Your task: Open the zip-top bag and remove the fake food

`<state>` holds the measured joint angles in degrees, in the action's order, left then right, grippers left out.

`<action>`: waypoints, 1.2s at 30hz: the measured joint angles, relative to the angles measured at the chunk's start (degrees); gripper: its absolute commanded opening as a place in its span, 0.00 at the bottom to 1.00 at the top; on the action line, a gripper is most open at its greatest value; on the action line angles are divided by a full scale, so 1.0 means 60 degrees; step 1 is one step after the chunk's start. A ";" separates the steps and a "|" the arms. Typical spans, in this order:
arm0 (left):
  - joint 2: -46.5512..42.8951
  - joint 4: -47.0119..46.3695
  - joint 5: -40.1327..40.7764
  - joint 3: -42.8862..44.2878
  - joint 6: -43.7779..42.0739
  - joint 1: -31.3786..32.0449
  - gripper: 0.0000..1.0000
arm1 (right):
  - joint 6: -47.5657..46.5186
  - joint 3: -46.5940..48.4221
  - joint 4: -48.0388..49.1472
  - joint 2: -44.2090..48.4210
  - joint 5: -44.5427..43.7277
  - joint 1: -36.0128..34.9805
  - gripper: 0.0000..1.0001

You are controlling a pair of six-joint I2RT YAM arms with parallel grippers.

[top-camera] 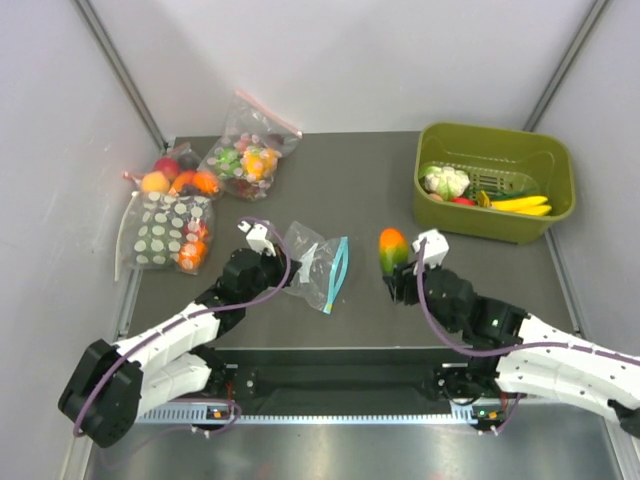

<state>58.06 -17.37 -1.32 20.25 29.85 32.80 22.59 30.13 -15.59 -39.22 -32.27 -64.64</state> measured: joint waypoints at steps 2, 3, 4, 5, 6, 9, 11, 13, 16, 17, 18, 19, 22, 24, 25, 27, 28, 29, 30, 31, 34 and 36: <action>-0.0007 0.0040 -0.0080 0.0000 0.0000 -0.0018 0.00 | -0.0514 0.0291 0.0066 -0.0007 0.0357 0.1002 0.33; -0.0015 0.0066 -0.0113 0.0000 0.0000 -0.0022 0.00 | -0.0754 0.0492 0.0109 -0.0036 0.0525 0.1461 0.33; -0.0033 0.0109 -0.0135 0.0000 0.0004 -0.0022 0.00 | -0.1045 0.0758 0.0164 -0.0073 0.0732 0.1945 0.34; -0.0058 0.0168 -0.0146 0.0000 0.0004 -0.0025 0.00 | -0.1297 0.1024 0.0208 -0.0127 0.0925 0.2430 0.33; -0.0098 0.0226 -0.0164 0.0000 0.0004 -0.0025 0.00 | -0.1548 0.1359 0.0284 -0.0226 0.1191 0.2998 0.33; -0.0259 0.0361 -0.0211 0.0000 0.0004 -0.0025 0.00 | -0.2033 0.2291 0.0670 -0.0619 0.2437 0.5224 0.33; -0.0357 0.0386 -0.0277 0.0000 0.0004 -0.0025 0.00 | -0.2171 0.2761 0.0936 -0.1042 0.3286 0.6936 0.33; -0.0419 0.0401 -0.0339 0.0000 0.0007 -0.0025 0.00 | -0.2186 0.3187 0.1202 -0.1643 0.4091 0.8473 0.32; -0.0463 0.0423 -0.0397 0.0000 0.0004 -0.0025 0.00 | -0.2182 0.3850 0.1388 -0.2936 0.4936 1.0214 0.33; -0.0495 0.0441 -0.0408 0.0000 0.0000 -0.0025 0.00 | -0.2182 0.4080 0.1399 -0.3486 0.5107 1.0593 0.35; -0.0525 0.0466 -0.0419 0.0000 0.0000 -0.0025 0.00 | -0.2186 0.4215 0.1428 -0.3912 0.5195 1.0812 0.37; -0.0557 0.0503 -0.0419 0.0000 -0.0004 -0.0025 0.00 | -0.2186 0.4360 0.1443 -0.4382 0.5271 1.1030 0.39; -0.0616 0.0619 -0.0423 0.0000 -0.0033 -0.0025 0.00 | -0.2182 0.4575 0.1424 -0.5337 0.5406 1.1402 0.51; -0.0619 0.0729 -0.0423 0.0000 -0.0080 -0.0025 0.00 | -0.2182 0.4670 0.1406 -0.5734 0.5457 1.1570 0.62; -0.0619 0.0765 -0.0426 0.0000 -0.0106 -0.0029 0.00 | -0.2167 0.4699 0.1424 -0.5880 0.5482 1.1657 0.75; -0.0619 0.0820 -0.0437 0.0000 -0.0153 -0.0036 0.00 | -0.2178 0.4750 0.1450 -0.6073 0.5537 1.1825 0.82; -0.0616 0.0838 -0.0459 0.0000 -0.0182 -0.0036 0.00 | -0.2211 0.4750 0.1461 -0.6109 0.5555 1.1879 0.86; -0.0612 0.0841 -0.0470 0.0004 -0.0200 -0.0036 0.00 | -0.2208 0.4750 0.1457 -0.6116 0.5570 1.1916 0.88; -0.0601 0.0841 -0.0495 0.0004 -0.0219 -0.0036 0.00 | -0.2218 0.4754 0.1479 -0.6116 0.5574 1.1934 0.89; -0.0579 0.0841 -0.0521 0.0022 -0.0229 -0.0036 0.00 | -0.2229 0.4754 0.1508 -0.6116 0.5574 1.1938 0.92; -0.0510 0.0838 -0.0586 0.0066 -0.0251 -0.0051 0.00 | -0.2244 0.4787 0.1537 -0.6116 0.5588 1.1941 0.94; -0.0503 0.0838 -0.0619 0.0076 -0.0255 -0.0066 0.00 | -0.2237 0.4794 0.1606 -0.6080 0.5632 1.1941 0.94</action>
<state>55.05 -12.34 -5.04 20.71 28.32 32.40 9.17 58.89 -5.96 -75.70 1.52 7.01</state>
